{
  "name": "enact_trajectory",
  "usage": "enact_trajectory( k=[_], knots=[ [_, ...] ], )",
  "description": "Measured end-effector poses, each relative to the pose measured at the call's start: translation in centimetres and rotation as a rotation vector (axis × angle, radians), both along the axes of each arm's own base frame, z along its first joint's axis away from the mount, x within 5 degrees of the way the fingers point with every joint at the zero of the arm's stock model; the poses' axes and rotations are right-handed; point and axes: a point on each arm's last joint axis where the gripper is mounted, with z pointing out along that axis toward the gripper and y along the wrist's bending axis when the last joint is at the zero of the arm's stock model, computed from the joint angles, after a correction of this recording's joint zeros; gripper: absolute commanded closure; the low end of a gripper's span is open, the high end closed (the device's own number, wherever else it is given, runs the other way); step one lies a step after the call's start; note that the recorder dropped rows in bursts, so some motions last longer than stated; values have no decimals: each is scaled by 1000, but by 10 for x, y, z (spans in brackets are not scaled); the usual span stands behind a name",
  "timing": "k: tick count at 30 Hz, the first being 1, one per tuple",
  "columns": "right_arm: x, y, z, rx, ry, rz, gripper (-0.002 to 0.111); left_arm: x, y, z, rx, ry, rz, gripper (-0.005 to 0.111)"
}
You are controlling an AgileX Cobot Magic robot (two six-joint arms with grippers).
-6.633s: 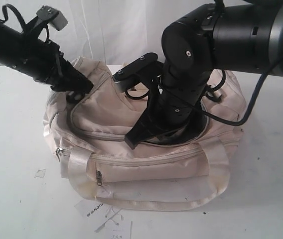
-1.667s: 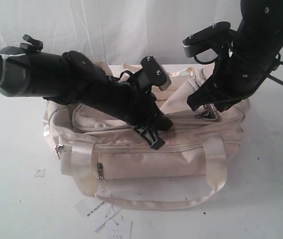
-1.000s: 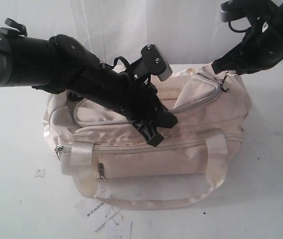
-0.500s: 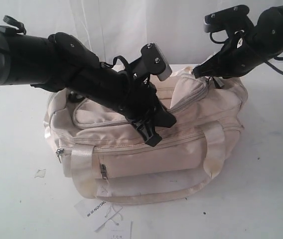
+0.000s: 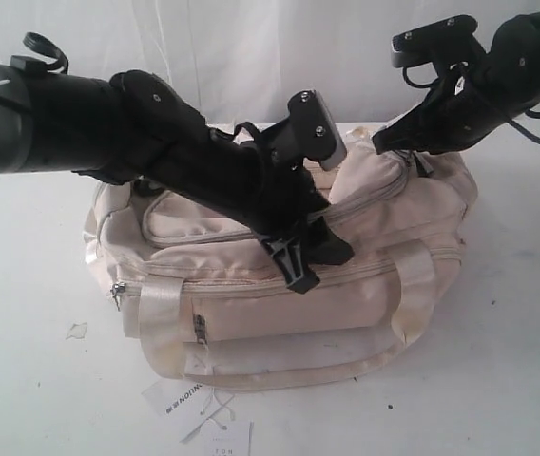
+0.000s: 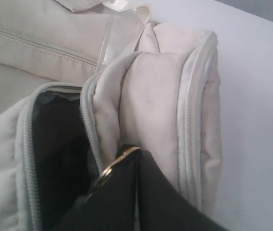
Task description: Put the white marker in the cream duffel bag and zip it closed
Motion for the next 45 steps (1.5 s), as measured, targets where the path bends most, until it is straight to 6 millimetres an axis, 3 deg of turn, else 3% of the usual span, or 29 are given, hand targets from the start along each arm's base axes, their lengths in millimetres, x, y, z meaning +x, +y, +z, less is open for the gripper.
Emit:
enact_trajectory(
  k=[4,8,15,20,39,45],
  knots=[
    [-1,0,-1,-5,17,-2,108,-4,-17,1,27,-151,-4,43],
    [-2,-1,-2,-8,30,-3,108,-2,-30,-5,42,-195,-8,43],
    [-3,-1,-2,-10,46,-9,108,22,-56,5,-4,-283,24,43],
    [-2,-9,-2,-21,56,-29,108,32,-68,-3,-14,-259,-7,43],
    [-4,-13,-4,-93,82,27,108,36,-69,-1,-44,-236,53,43],
    [-4,-13,-4,-95,82,29,108,42,-54,-12,-13,-213,88,43]
  ],
)
